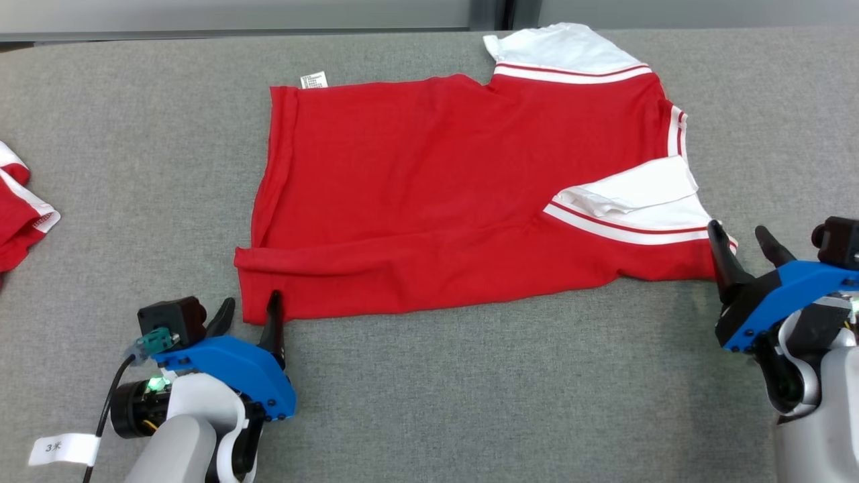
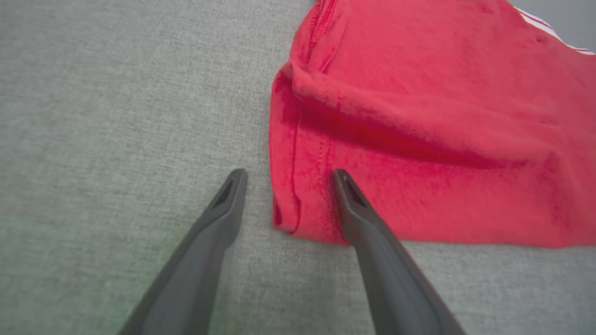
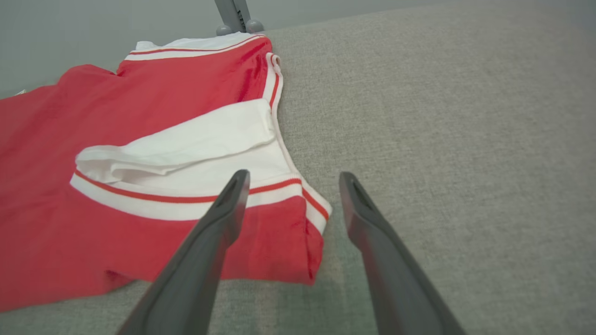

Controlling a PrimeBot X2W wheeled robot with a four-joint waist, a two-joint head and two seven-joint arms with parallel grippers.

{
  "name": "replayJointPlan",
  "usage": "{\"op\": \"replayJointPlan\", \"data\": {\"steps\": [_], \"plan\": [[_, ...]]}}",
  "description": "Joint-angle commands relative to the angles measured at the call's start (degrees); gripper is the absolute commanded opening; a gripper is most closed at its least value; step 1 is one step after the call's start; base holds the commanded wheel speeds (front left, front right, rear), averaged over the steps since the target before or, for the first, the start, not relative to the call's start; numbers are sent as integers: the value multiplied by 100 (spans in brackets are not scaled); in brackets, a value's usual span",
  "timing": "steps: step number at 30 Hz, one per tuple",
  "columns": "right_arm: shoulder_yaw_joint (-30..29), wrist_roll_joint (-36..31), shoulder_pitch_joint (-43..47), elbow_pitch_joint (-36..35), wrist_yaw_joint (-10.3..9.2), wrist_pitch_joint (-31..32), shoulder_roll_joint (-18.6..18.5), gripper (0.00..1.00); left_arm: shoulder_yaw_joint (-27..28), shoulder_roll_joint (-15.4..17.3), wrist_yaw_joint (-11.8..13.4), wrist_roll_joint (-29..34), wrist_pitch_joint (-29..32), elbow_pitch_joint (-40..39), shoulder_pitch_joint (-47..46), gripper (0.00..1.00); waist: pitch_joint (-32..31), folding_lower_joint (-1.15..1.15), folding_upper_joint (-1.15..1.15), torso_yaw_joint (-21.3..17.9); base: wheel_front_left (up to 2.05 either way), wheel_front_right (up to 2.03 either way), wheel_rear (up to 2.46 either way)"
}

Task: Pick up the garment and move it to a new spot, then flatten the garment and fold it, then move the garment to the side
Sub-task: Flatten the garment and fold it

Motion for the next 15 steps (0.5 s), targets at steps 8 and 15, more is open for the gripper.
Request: {"op": "replayJointPlan", "data": {"steps": [8,15], "plan": [[-363,-432,-368,821,3,74,191,100,-246,-175,-195,-195,394,478,-72,22,124,1,0,27,0,0,0],[-8,-232,-87,1133,11,563,285,0,-403,-333,-468,-474,689,676,65,0,15,1,0,77,0,0,0]]}}
